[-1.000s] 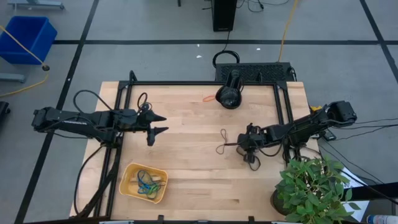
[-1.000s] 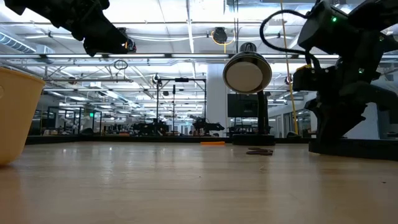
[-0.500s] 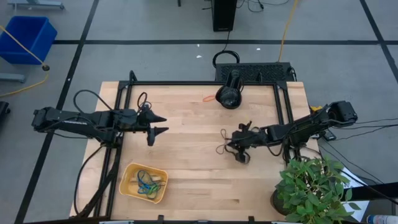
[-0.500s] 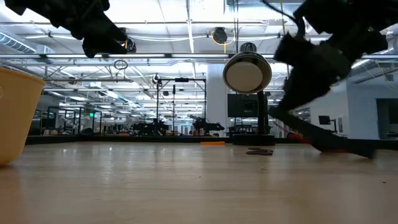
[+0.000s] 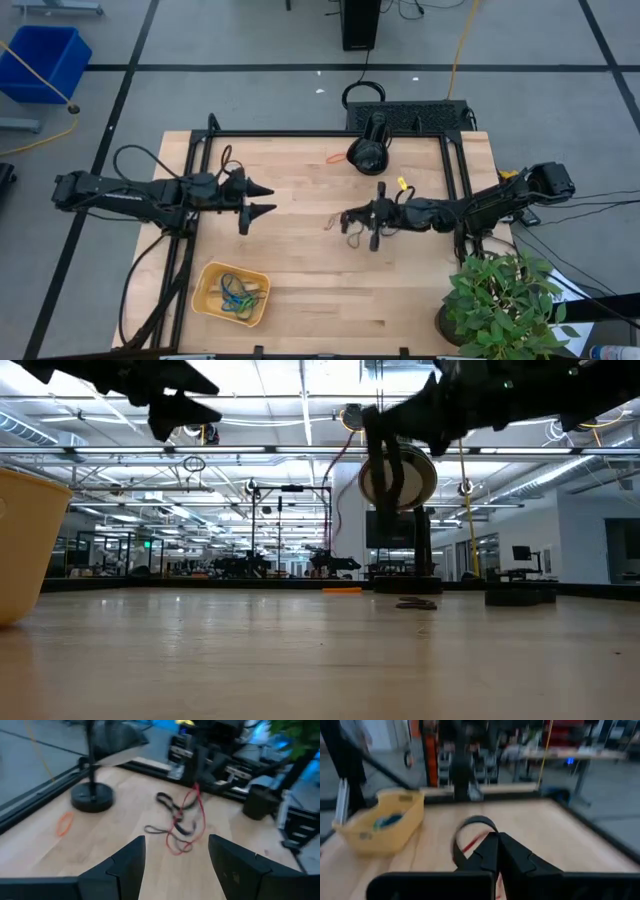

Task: Pick and place rubber bands into bin
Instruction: Put the red rubberband into the yellow bin

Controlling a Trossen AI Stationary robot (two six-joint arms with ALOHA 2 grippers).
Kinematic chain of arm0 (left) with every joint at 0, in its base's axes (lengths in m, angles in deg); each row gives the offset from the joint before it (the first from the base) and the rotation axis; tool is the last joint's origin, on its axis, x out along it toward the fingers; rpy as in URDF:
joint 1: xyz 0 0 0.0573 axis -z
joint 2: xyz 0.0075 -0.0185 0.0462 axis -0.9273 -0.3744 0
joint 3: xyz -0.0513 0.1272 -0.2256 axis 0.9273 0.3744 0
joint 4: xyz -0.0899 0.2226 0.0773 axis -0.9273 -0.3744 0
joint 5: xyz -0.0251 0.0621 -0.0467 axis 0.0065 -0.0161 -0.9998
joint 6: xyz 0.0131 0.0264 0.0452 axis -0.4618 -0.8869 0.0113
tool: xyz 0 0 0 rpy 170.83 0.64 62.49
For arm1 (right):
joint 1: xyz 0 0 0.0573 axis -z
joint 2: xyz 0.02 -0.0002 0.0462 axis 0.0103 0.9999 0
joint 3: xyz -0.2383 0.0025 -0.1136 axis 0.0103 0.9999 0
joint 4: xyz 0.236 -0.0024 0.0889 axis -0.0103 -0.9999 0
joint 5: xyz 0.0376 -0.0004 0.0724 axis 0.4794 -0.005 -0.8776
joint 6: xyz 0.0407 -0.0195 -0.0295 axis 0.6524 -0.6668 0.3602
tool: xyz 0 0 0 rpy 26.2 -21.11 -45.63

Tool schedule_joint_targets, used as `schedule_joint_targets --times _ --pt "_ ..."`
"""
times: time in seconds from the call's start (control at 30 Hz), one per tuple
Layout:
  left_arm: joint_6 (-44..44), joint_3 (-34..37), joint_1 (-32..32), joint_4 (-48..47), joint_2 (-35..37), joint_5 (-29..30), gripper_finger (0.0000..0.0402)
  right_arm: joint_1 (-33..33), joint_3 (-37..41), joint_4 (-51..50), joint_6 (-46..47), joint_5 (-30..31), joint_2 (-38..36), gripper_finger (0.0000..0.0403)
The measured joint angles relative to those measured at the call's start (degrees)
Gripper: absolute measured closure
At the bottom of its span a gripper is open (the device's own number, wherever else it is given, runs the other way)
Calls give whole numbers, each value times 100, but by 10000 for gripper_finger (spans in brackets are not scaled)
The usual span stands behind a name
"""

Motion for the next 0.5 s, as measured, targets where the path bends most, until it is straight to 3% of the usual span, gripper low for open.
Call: schedule_joint_targets --times 0.17,0.5 --pt "-30 -2 6 912 -620 -492 179 105 -2 648 -310 -1 0 402" --pt "-140 -2 1 2615 -2263 -508 179 163 -2 721 -444 -5 0 403"
